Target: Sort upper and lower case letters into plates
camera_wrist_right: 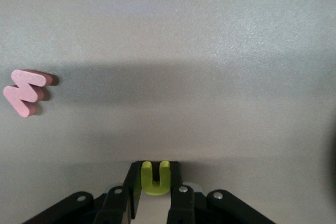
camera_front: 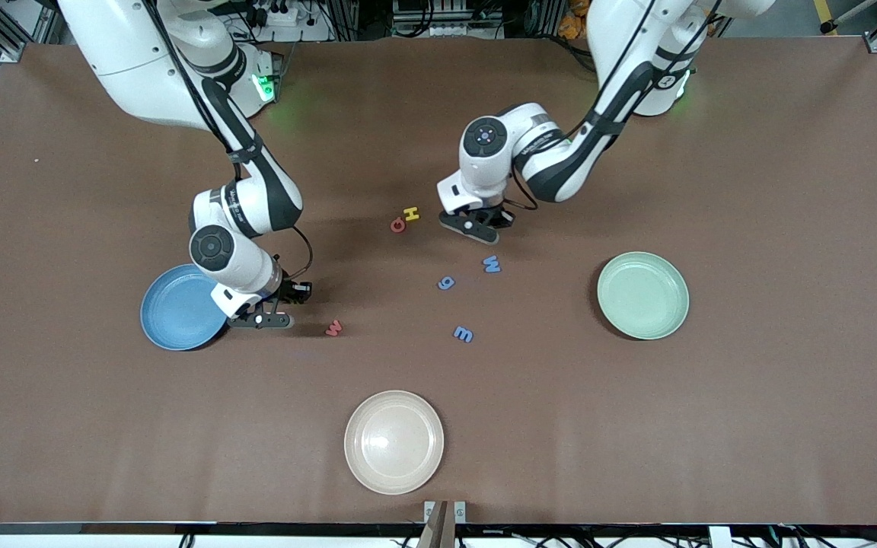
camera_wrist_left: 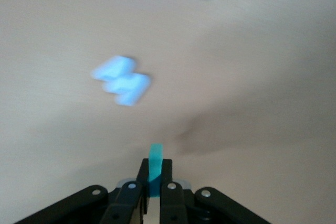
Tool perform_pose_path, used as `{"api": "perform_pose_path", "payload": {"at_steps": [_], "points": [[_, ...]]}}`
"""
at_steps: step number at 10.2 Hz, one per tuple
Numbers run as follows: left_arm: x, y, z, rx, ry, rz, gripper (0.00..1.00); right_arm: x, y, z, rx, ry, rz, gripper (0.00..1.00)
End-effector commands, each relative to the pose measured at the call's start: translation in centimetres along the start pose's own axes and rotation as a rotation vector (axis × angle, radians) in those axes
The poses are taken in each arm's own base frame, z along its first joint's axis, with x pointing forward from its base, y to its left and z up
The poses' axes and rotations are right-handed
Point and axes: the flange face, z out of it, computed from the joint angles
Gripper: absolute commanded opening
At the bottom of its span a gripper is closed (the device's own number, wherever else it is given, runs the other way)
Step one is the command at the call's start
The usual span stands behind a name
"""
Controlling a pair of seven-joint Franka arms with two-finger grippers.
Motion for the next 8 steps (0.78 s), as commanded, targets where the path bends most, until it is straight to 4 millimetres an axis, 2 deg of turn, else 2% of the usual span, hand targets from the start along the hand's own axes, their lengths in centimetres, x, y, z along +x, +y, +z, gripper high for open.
{"api": "perform_pose_path", "payload": {"at_steps": [1, 2, 4, 5, 6, 7, 8], "points": [[0.6, -8.1, -3.3, 0.050, -0.020, 0.078, 0.00, 1.0, 1.1, -3.8, 0.007, 0.032, 0.030, 0.00], [0.7, -10.9, -3.3, 0.054, -0.043, 0.111, 0.00, 1.9, 1.6, -5.5, -0.002, 0.028, 0.028, 0.00], [0.9, -18.4, -3.0, 0.040, -0.060, 0.160, 0.00, 3.9, 3.4, -8.7, -0.117, -0.011, -0.052, 0.00], [0.6, -21.8, -2.2, 0.027, -0.074, 0.186, 0.00, 4.5, 4.2, -9.7, -0.164, -0.029, -0.071, 0.00], [0.1, -26.1, -1.2, 0.006, -0.084, 0.210, 0.00, 5.0, 6.0, -10.0, -0.199, -0.030, -0.084, 0.00], [-0.4, -28.3, -0.7, -0.004, -0.087, 0.224, 0.00, 5.5, 8.8, -9.8, -0.233, -0.037, -0.118, 0.00], [-0.7, -29.7, -0.4, -0.010, -0.088, 0.228, 0.00, 5.9, 12.3, -10.0, -0.242, -0.050, -0.155, 0.00]]}}
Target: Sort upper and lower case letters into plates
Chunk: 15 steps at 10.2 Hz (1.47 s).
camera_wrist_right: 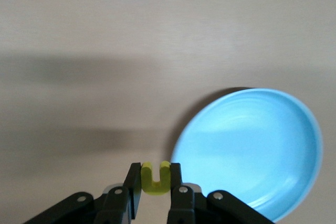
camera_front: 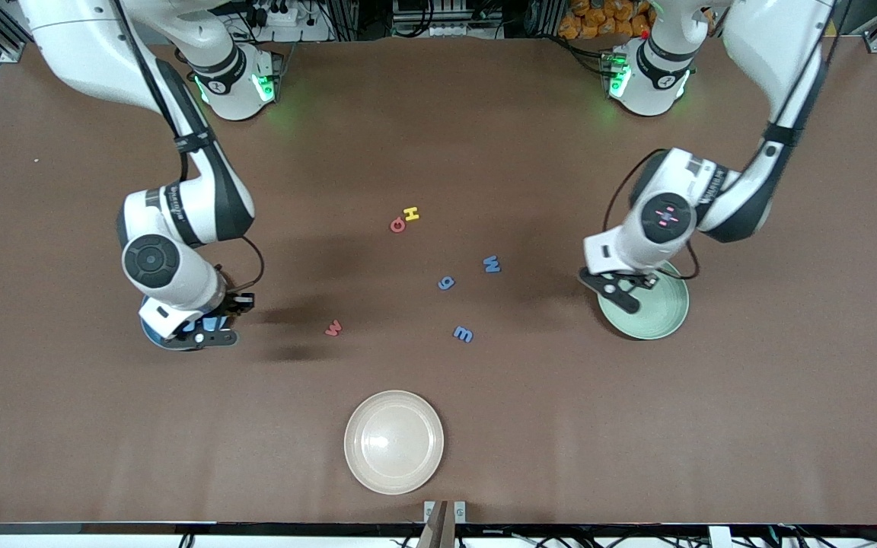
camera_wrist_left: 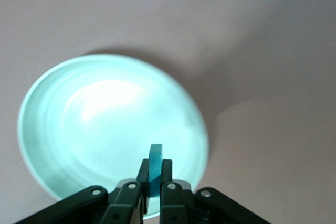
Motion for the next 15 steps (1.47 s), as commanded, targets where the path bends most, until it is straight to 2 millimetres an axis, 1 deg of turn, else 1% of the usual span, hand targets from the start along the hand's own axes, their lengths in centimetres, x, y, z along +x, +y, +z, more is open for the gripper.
{"api": "perform_pose_path", "payload": {"at_steps": [1, 2, 3, 4, 5, 6, 7, 8, 10, 11, 12, 13, 14, 15], "points": [[-0.8, -1.4, 0.9, -0.005, -0.003, 0.024, 0.29, 0.1, 7.2, 1.4, -0.016, -0.026, -0.083, 0.02], [-0.8, -1.4, 1.3, -0.011, -0.002, 0.024, 0.99, -0.2, 10.3, 1.9, -0.009, -0.034, -0.101, 0.08], [-0.5, -1.1, 1.0, -0.007, 0.003, 0.026, 1.00, -0.3, 11.7, 2.1, -0.003, -0.038, -0.128, 0.30], [0.1, -0.2, 0.4, -0.014, 0.017, 0.023, 1.00, -0.4, 11.8, 2.2, 0.001, -0.038, -0.128, 0.91], [0.8, 1.1, 0.1, -0.062, 0.033, -0.025, 1.00, -0.3, 11.7, 2.1, 0.004, -0.038, -0.123, 1.00], [2.1, 3.7, -0.8, -0.108, 0.052, -0.090, 1.00, -0.3, 11.4, 2.2, 0.005, -0.040, -0.117, 1.00], [3.8, 6.8, -2.0, -0.109, 0.070, -0.163, 1.00, -0.3, 11.3, 2.3, 0.005, -0.041, -0.107, 1.00], [5.8, 10.4, -2.6, -0.115, 0.077, -0.243, 1.00, -0.3, 11.0, 2.4, 0.010, -0.044, -0.090, 1.00], [9.2, 16.1, -3.0, -0.139, 0.084, -0.407, 1.00, -0.1, 10.4, 2.3, 0.028, -0.038, -0.066, 1.00], [10.5, 19.2, -2.9, -0.148, 0.082, -0.511, 1.00, 0.1, 10.1, 2.3, 0.057, -0.031, -0.049, 1.00], [11.5, 21.8, -2.6, -0.157, 0.074, -0.624, 1.00, 0.2, 9.4, 2.3, 0.069, -0.028, -0.049, 1.00], [12.5, 23.1, -2.1, -0.171, 0.066, -0.739, 1.00, 0.2, 9.3, 2.5, 0.068, -0.026, -0.052, 1.00], [13.0, 23.5, -1.4, -0.159, 0.075, -0.773, 1.00, 0.2, 9.2, 2.6, 0.069, -0.028, -0.053, 1.00], [13.4, 23.4, -0.4, -0.180, 0.098, -0.825, 1.00, 0.2, 9.2, 2.7, 0.069, -0.028, -0.053, 1.00]]}}
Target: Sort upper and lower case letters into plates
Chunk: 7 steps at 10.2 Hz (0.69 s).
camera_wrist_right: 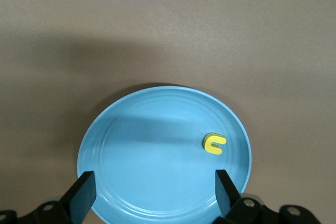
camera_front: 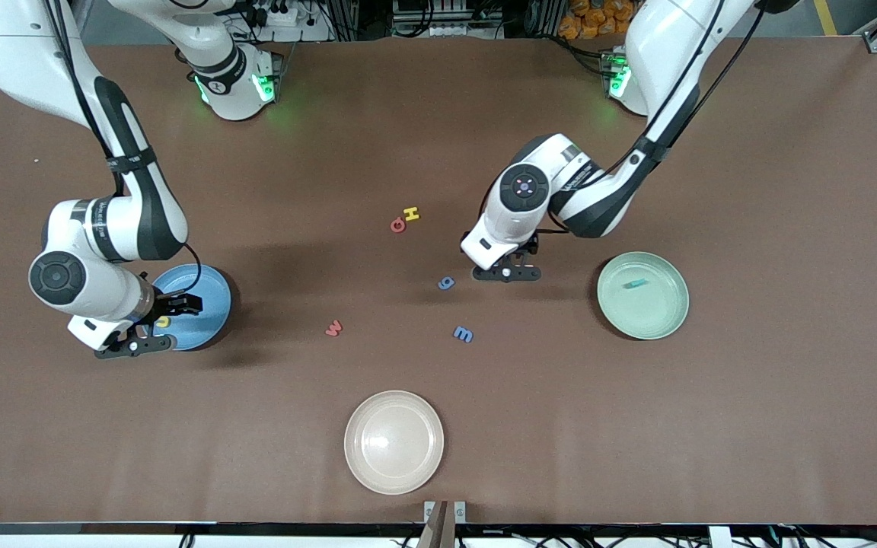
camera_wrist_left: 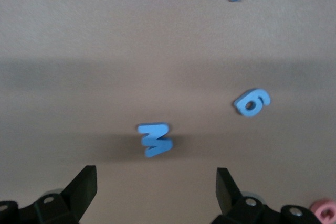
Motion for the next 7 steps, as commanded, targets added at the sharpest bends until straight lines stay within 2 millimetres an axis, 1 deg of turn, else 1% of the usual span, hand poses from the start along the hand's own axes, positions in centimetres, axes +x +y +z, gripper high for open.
{"api": "perform_pose_path", "payload": {"at_steps": [1, 2, 3, 4, 5, 6, 7], "points": [[1.8, 0.4, 2.9, -0.049, 0.031, -0.182, 1.00, 0.3, -0.1, 0.3, 0.010, 0.005, 0.019, 1.00], [2.5, -0.1, 4.2, -0.068, 0.044, -0.250, 1.00, 0.3, -0.1, 0.5, 0.011, 0.002, 0.019, 1.00], [3.0, -0.8, 4.4, -0.065, 0.053, -0.314, 1.00, 0.3, -0.1, 0.5, 0.011, 0.002, 0.017, 1.00], [2.3, -0.2, 4.6, -0.064, 0.054, -0.372, 1.00, 0.3, -0.2, 0.8, 0.011, -0.003, 0.018, 1.00], [1.7, 0.1, 5.3, -0.033, 0.087, -0.351, 1.00, 0.4, -0.2, 0.8, 0.011, 0.003, 0.018, 1.00], [1.7, -0.2, 5.7, -0.014, 0.105, -0.335, 1.00, 0.4, -0.4, 0.9, 0.013, 0.004, 0.017, 1.00], [1.4, -0.2, 5.9, -0.010, 0.103, -0.334, 1.00, 0.5, -0.6, 1.0, 0.021, 0.003, 0.022, 1.00]]}}
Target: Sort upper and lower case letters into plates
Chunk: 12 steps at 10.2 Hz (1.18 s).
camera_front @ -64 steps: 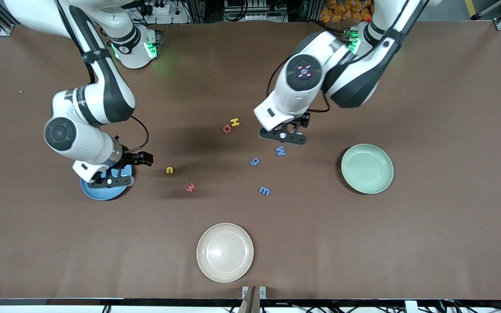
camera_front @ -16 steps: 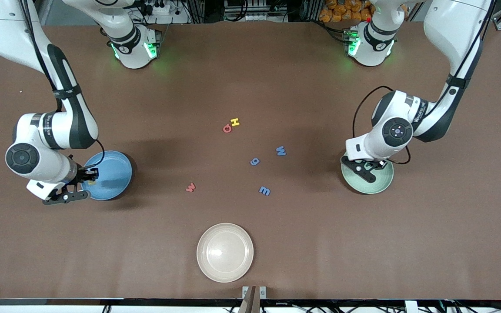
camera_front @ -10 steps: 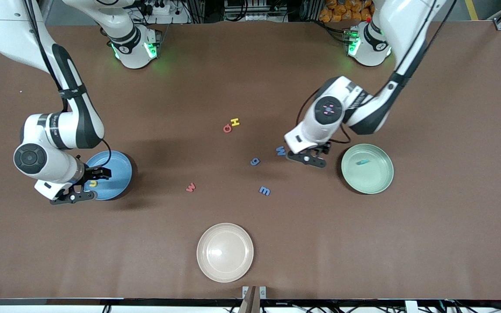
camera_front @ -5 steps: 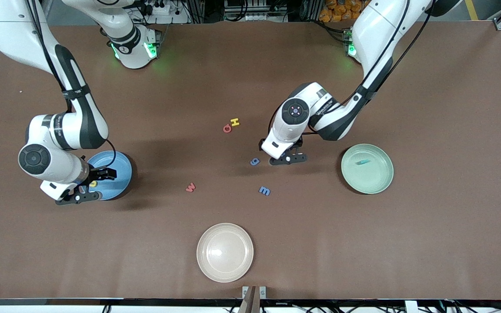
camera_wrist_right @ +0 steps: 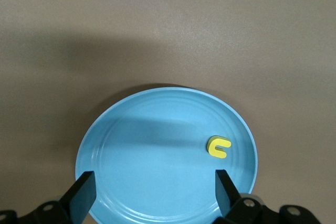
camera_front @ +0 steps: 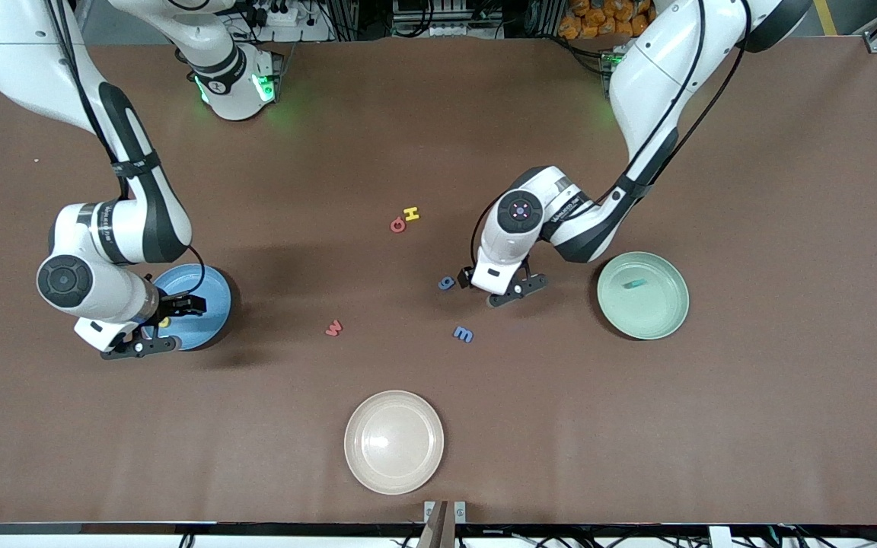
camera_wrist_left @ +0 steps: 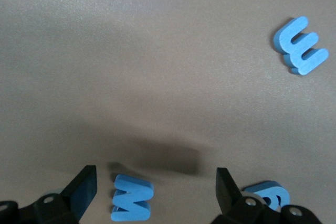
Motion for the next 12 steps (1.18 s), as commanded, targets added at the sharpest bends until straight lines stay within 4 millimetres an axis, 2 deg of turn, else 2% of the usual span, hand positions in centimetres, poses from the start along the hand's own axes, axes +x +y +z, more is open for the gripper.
{"api": "perform_pose_path", "payload": {"at_steps": [1, 5, 6, 7, 9, 12], "points": [[-0.5, 0.0, 0.4, 0.015, 0.029, 0.001, 1.00, 0.5, -1.3, -0.1, 0.050, 0.012, 0.036, 1.00], [-1.2, -1.1, 1.4, 0.044, 0.017, 0.019, 1.00, 2.1, -5.4, -0.9, 0.142, 0.030, 0.144, 1.00], [-1.2, -1.1, 1.4, 0.044, 0.017, 0.019, 0.90, 2.9, -7.4, -1.1, 0.138, 0.035, 0.168, 1.00], [-1.4, -1.0, 1.4, 0.044, 0.016, 0.022, 0.89, 3.6, -8.7, -1.2, 0.139, 0.040, 0.204, 1.00], [-1.3, -1.1, 1.5, 0.044, 0.017, 0.021, 0.66, 4.5, -11.1, -1.4, 0.138, 0.047, 0.244, 1.00], [-1.8, -0.9, 1.3, 0.042, 0.014, 0.019, 0.64, 5.4, -14.4, -2.7, 0.144, 0.068, 0.329, 1.00]]}}
